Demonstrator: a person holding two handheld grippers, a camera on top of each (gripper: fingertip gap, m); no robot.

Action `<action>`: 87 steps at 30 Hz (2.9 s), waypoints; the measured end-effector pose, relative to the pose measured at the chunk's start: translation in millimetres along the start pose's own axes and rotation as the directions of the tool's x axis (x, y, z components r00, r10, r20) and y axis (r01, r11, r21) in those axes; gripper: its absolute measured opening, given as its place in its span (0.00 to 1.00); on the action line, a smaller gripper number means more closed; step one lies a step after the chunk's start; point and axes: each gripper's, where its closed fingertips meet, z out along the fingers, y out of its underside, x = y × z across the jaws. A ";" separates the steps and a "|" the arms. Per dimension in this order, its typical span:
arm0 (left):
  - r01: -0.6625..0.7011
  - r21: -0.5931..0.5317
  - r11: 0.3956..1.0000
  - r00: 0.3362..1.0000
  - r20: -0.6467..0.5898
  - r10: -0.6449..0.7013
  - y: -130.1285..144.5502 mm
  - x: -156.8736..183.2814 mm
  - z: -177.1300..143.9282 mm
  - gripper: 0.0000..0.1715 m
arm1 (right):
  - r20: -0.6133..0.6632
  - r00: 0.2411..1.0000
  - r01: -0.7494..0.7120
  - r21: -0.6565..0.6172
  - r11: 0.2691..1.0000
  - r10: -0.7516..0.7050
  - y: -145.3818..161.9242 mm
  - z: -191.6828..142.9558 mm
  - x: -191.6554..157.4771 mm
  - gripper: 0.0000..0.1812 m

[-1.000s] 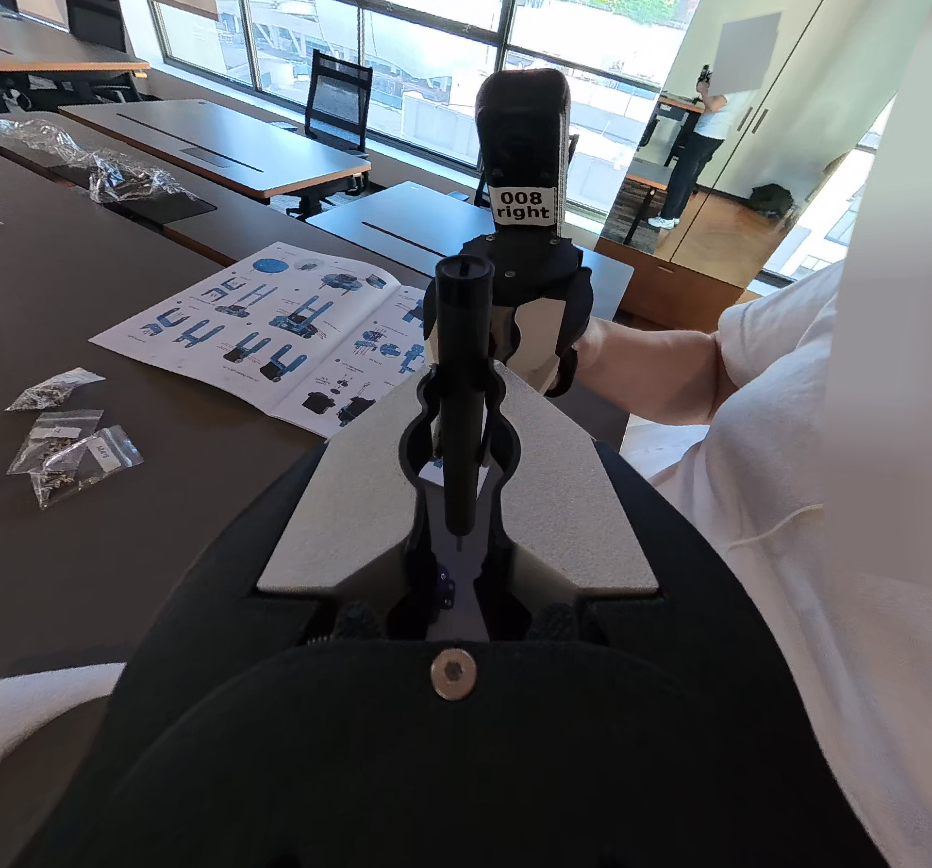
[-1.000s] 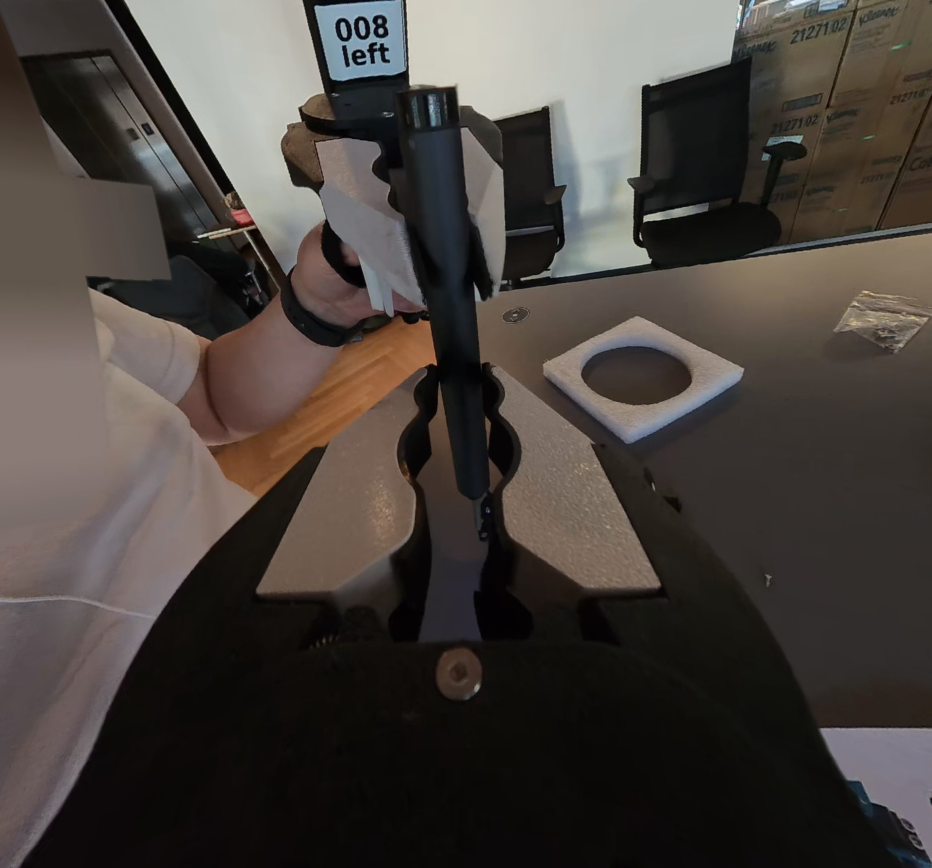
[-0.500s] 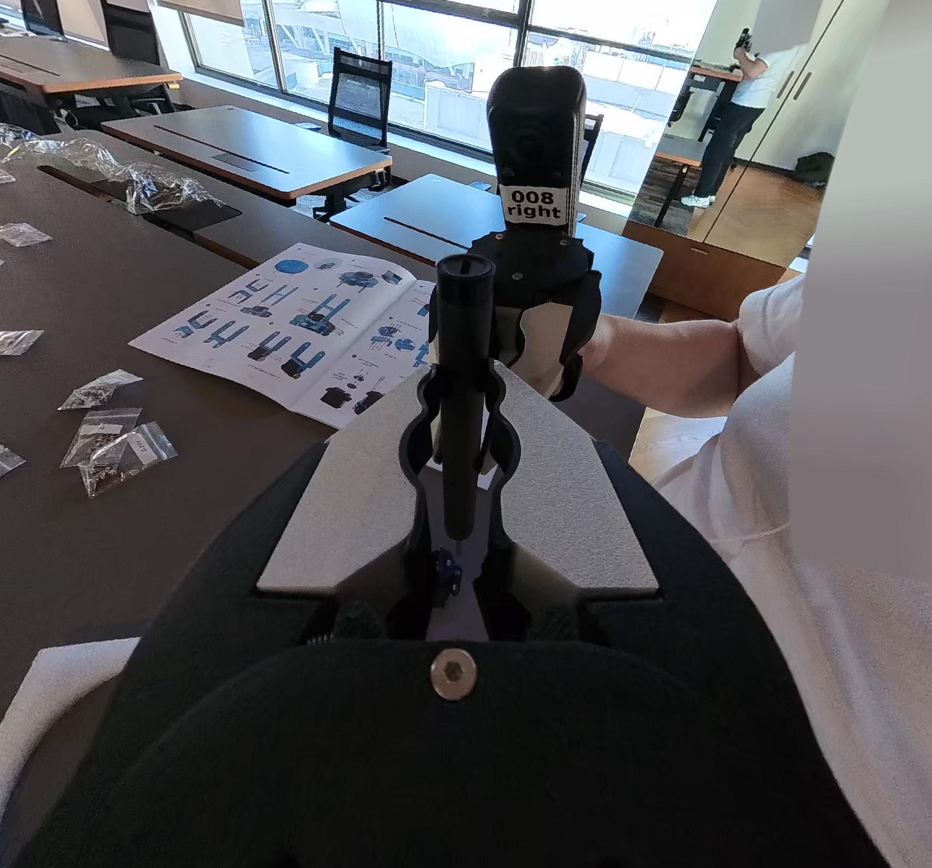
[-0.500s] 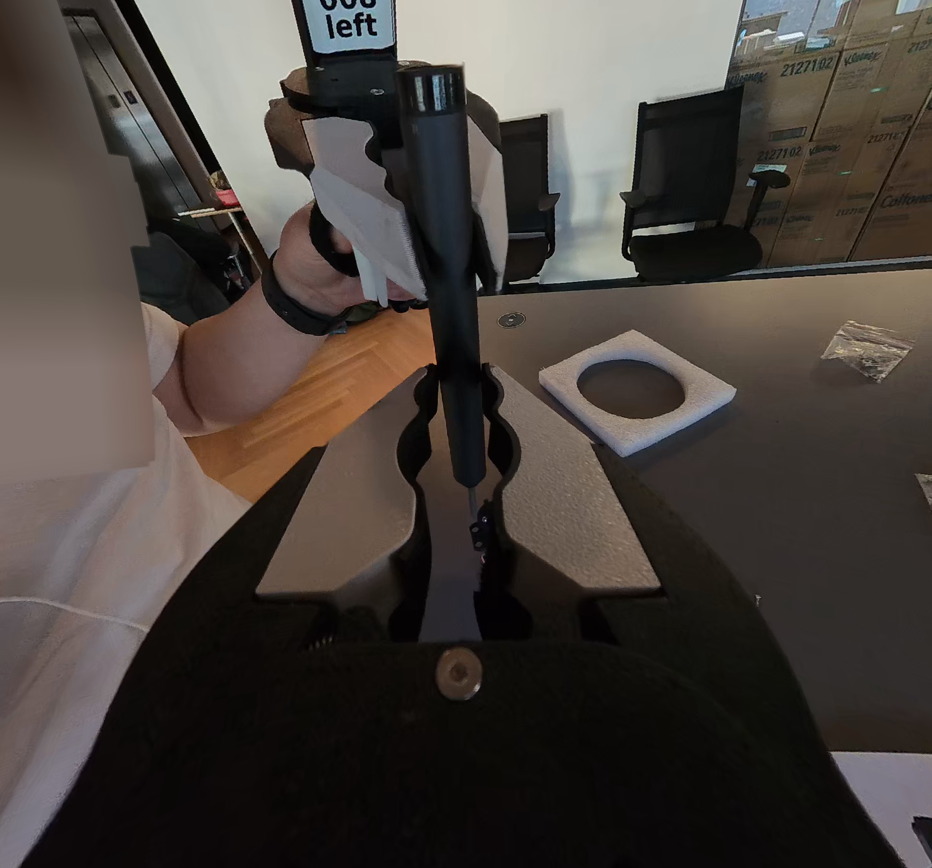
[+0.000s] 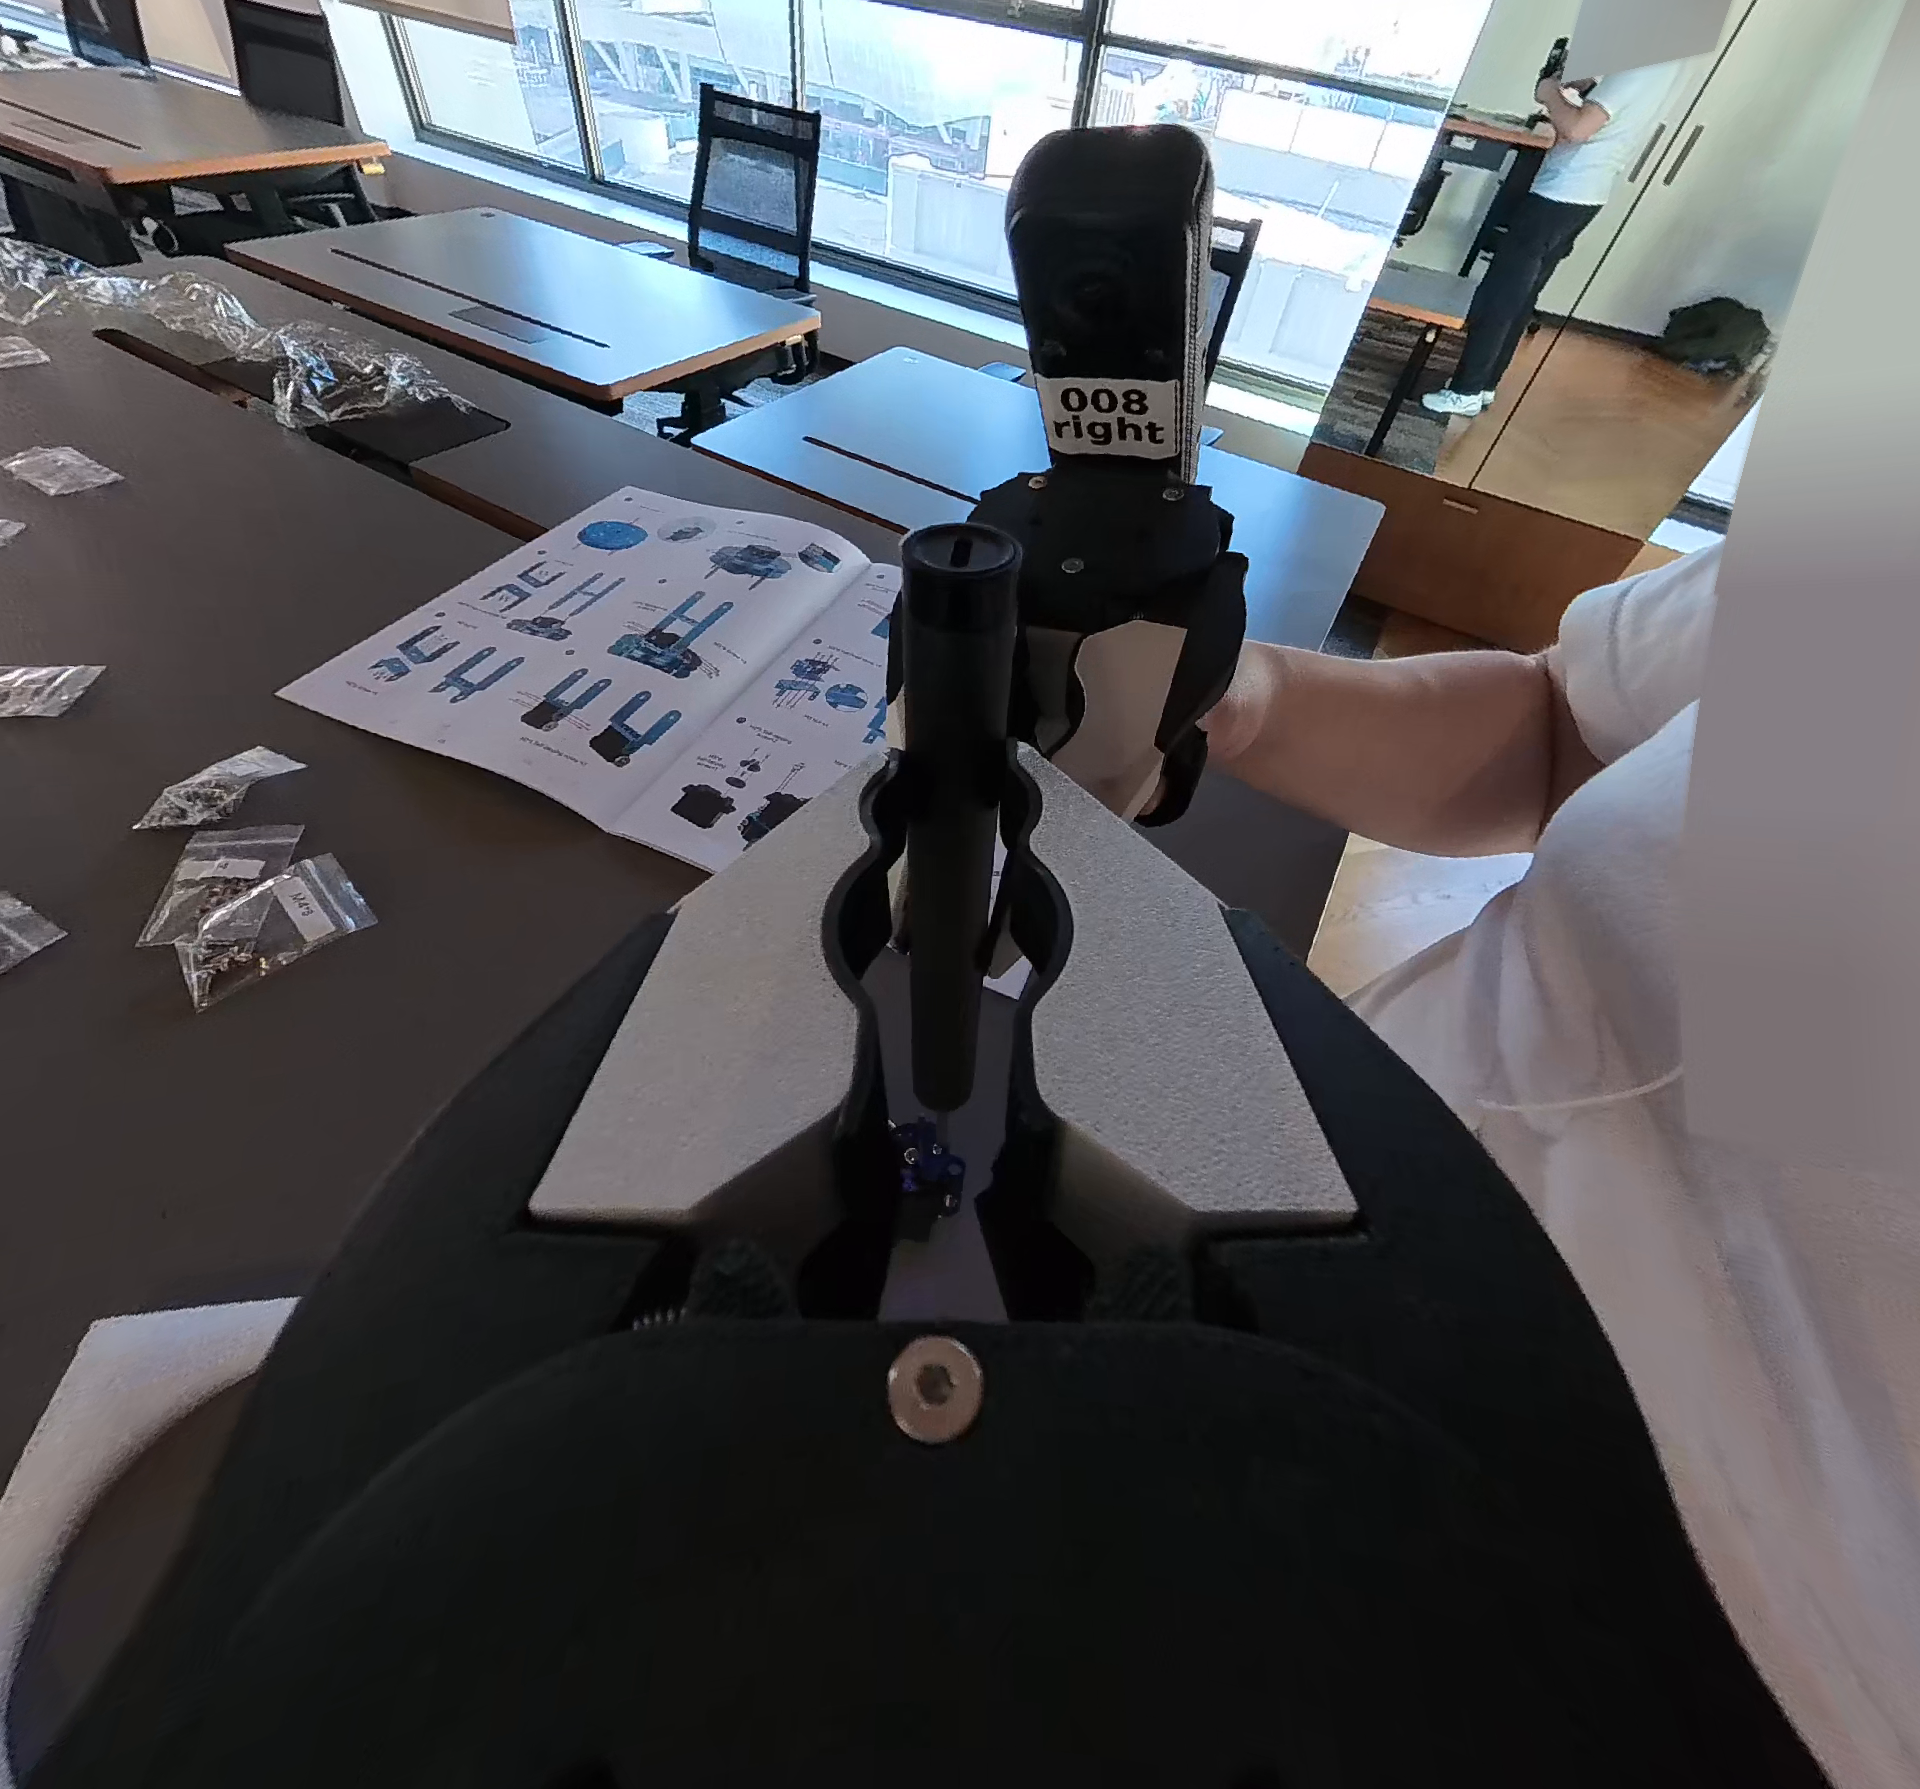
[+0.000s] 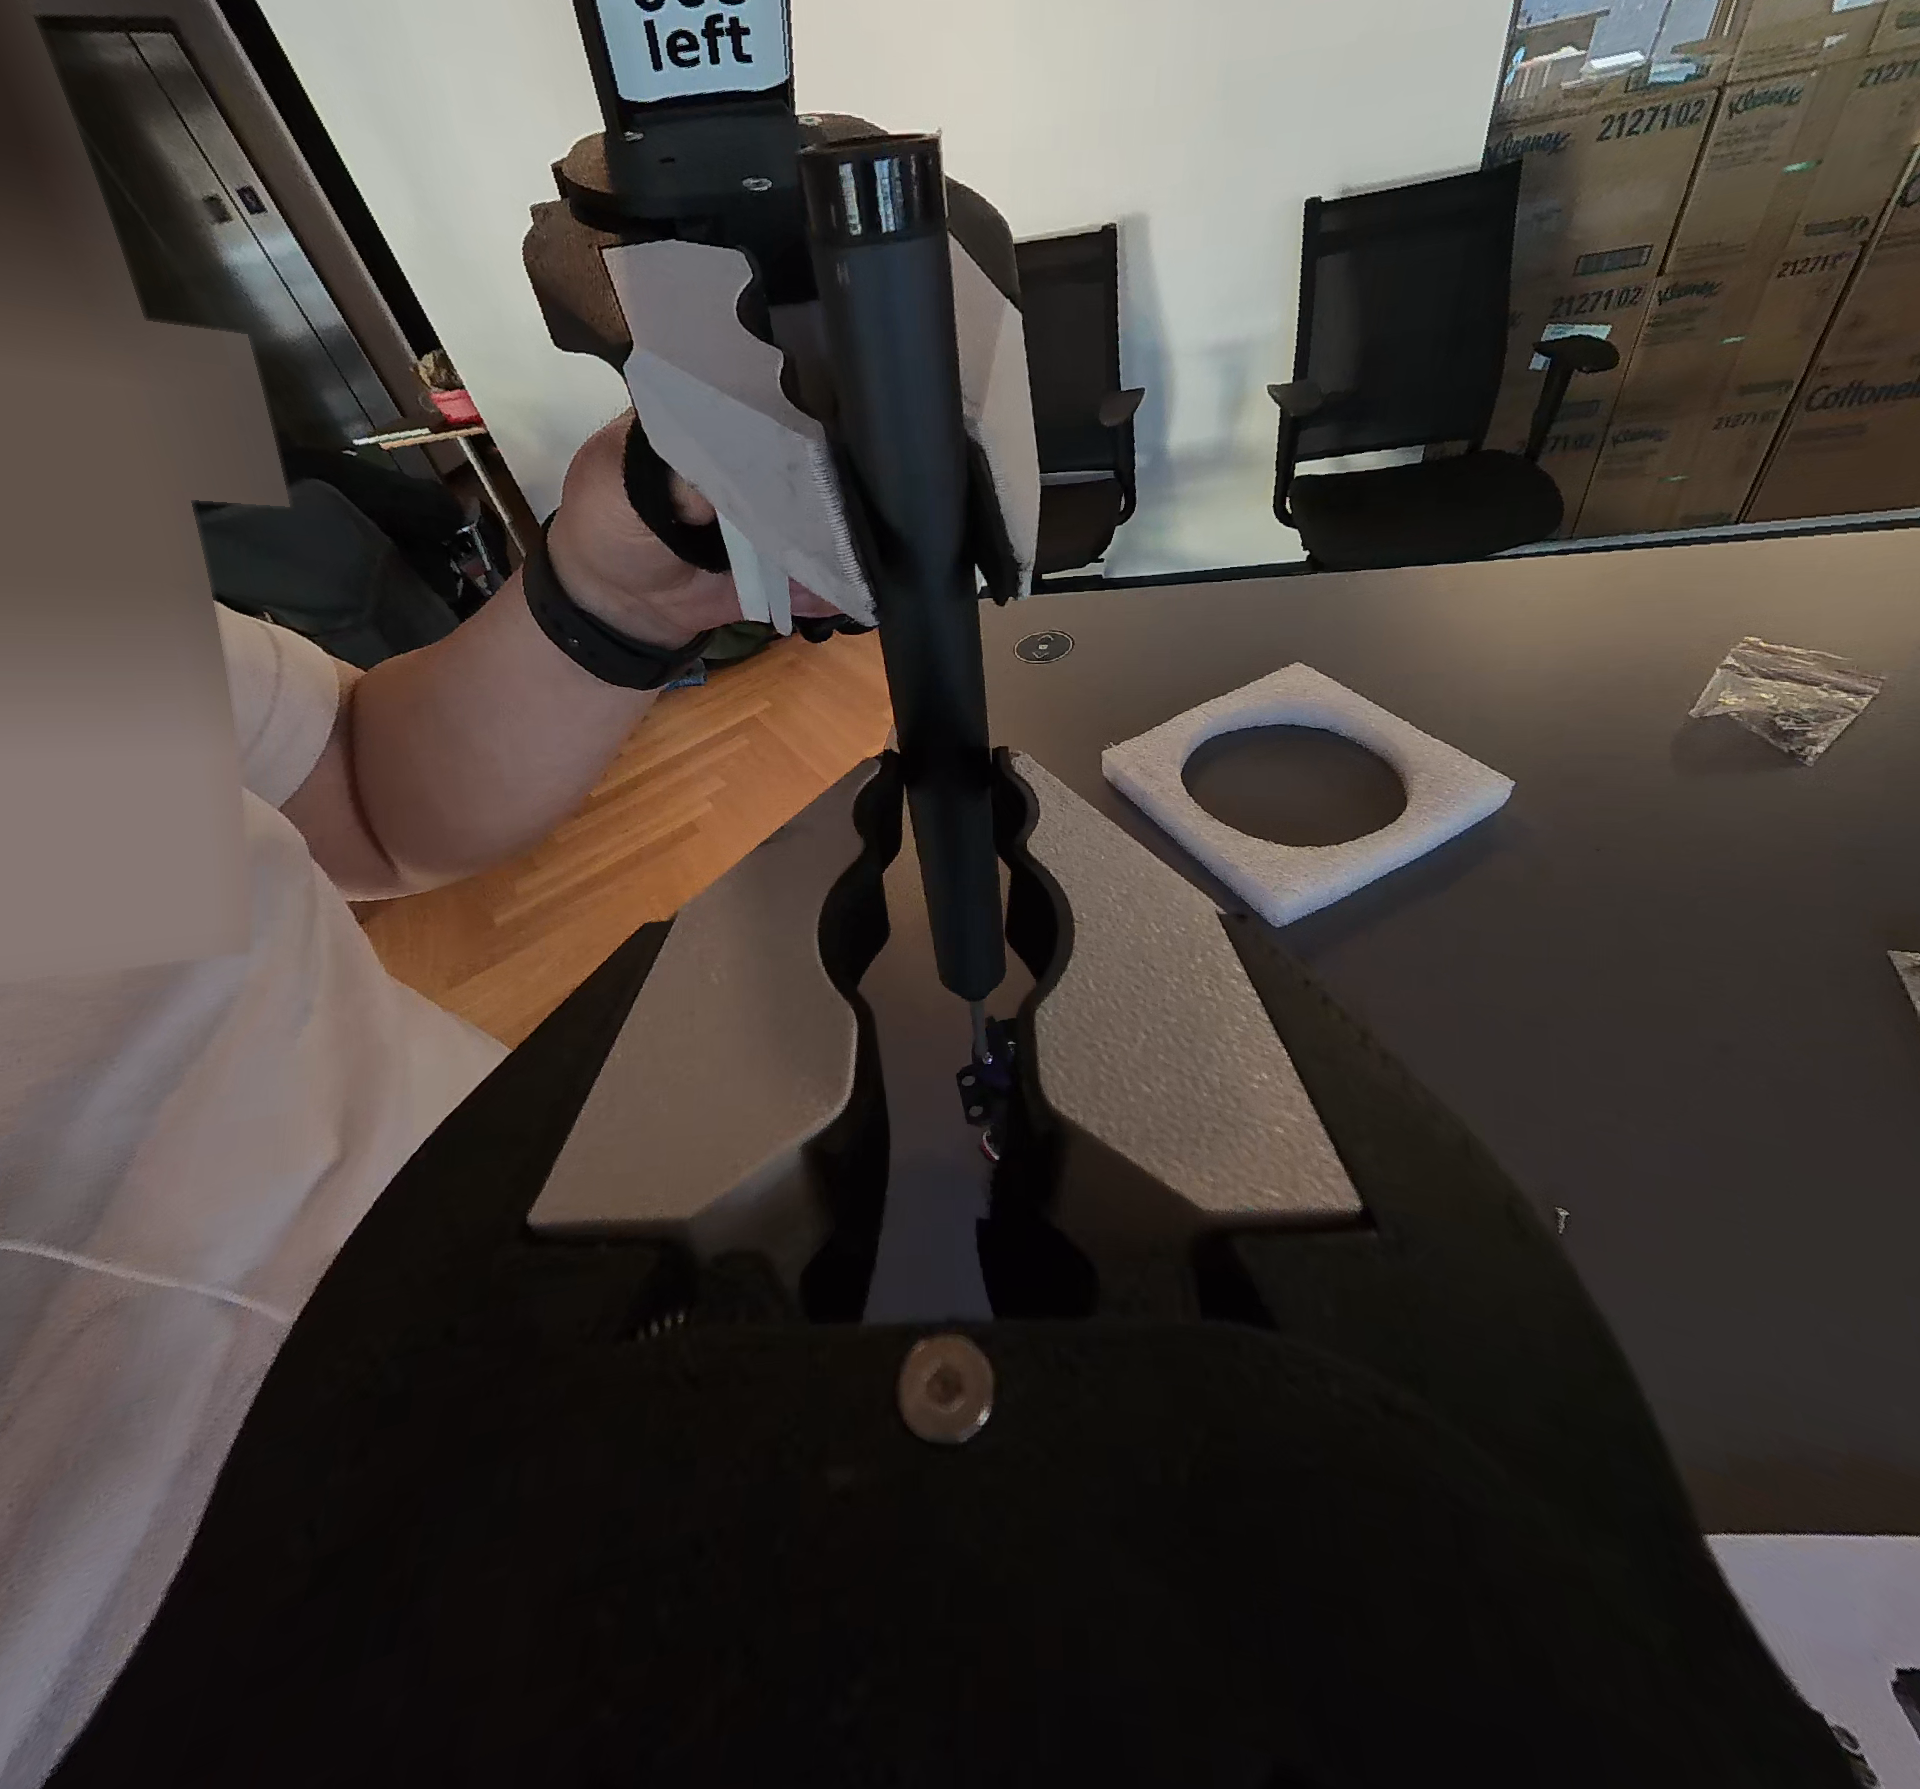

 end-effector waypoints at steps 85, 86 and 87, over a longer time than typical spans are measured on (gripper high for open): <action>-0.170 -0.028 0.985 0.967 -0.195 0.161 6.7 6.5 -0.4 0.09 | -0.084 0.993 0.086 -0.002 0.996 -0.086 0.3 0.5 -0.1 0.08; -0.169 -0.028 0.985 0.967 -0.195 0.161 6.6 6.3 -0.6 0.09 | -0.088 0.992 0.089 -0.005 0.996 -0.089 0.3 0.7 0.1 0.08; -0.170 -0.028 0.985 0.967 -0.195 0.161 6.7 6.2 -0.7 0.09 | -0.090 0.992 0.089 -0.007 0.996 -0.090 0.3 0.8 0.3 0.08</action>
